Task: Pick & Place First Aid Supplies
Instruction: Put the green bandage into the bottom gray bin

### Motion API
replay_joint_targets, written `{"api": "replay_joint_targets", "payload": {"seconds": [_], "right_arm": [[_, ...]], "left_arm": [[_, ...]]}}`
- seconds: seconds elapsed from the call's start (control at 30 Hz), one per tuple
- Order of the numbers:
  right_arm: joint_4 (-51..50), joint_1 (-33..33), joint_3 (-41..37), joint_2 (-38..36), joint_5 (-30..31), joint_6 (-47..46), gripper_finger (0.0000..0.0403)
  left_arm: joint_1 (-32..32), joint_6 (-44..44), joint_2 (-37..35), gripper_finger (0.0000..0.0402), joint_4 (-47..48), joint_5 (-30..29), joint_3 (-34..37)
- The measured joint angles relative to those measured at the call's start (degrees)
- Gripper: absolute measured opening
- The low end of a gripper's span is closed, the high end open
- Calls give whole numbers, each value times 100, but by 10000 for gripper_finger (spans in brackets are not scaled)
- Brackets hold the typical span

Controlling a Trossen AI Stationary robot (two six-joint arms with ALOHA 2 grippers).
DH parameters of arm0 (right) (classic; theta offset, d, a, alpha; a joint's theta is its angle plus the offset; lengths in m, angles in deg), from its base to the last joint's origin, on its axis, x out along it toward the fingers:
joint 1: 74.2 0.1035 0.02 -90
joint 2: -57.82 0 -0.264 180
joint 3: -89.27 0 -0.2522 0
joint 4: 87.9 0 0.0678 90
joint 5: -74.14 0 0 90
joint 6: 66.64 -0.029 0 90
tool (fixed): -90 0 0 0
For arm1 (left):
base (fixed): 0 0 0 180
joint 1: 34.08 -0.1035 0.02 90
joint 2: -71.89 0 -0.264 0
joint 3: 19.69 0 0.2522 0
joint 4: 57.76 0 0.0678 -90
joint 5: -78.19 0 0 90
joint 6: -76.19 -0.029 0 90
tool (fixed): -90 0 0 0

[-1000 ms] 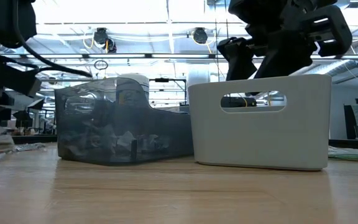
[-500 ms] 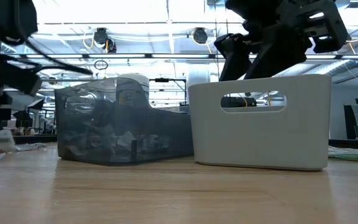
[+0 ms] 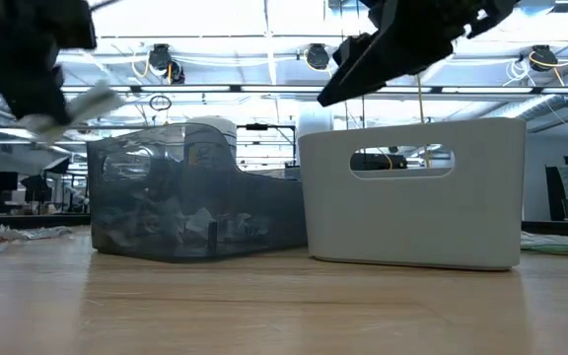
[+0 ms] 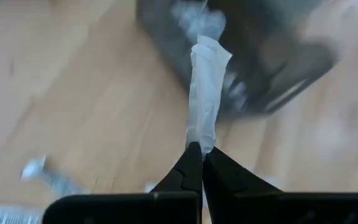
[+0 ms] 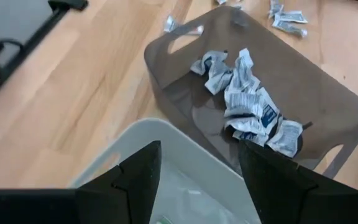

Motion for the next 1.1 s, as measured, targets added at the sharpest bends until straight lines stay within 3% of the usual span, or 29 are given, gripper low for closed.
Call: {"api": "replay_joint_targets", "payload": {"seconds": [0.4,0.63,0.83,1.1], "right_arm": [[56,-66,-2,-236,0,-721,207],[701,-317,-2,-571,-31,-1418,198],[1905,-500,-2,-637,-191,-1753,196],[2562,-716,-2,-638,-154,-1761,196]], "left_arm": [[276,-1351,-216,1,-2067,-1495,0],[79,-2429,-157,0,-3169,-1849,2],[-441,-3305,408,0,-4396,-1518,-39],[-1030,-3886,1576,0,-4377,-566,-999]]}}
